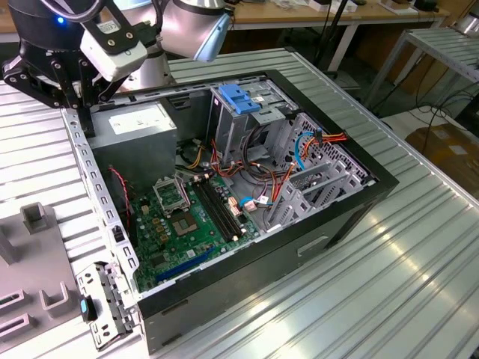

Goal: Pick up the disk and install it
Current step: 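Reach for the disk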

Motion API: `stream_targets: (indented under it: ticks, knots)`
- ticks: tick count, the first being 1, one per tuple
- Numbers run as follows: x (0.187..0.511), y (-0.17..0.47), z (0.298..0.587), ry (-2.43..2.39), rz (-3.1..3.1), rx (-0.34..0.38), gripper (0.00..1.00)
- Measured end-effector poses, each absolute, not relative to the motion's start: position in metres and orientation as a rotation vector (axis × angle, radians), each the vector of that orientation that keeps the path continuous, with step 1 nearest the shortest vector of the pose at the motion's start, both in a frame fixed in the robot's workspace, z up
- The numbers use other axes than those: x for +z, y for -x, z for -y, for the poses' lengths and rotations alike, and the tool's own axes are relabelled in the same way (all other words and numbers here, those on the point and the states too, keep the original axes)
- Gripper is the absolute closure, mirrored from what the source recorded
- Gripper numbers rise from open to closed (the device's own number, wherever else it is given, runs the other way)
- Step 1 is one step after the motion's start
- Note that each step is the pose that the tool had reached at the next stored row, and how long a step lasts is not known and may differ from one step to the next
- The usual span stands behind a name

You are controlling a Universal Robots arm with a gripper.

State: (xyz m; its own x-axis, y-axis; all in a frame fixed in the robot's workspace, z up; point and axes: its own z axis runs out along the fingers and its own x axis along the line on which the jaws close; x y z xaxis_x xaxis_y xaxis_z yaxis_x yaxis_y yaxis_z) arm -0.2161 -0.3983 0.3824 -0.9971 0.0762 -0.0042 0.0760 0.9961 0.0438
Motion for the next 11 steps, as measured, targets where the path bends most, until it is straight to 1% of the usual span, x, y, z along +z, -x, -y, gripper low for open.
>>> stream_targets:
  ticks: [11]
  knots:
    - [0.3817, 0.2197, 0.3984, -0.119, -3.133, 0.068, 0.89]
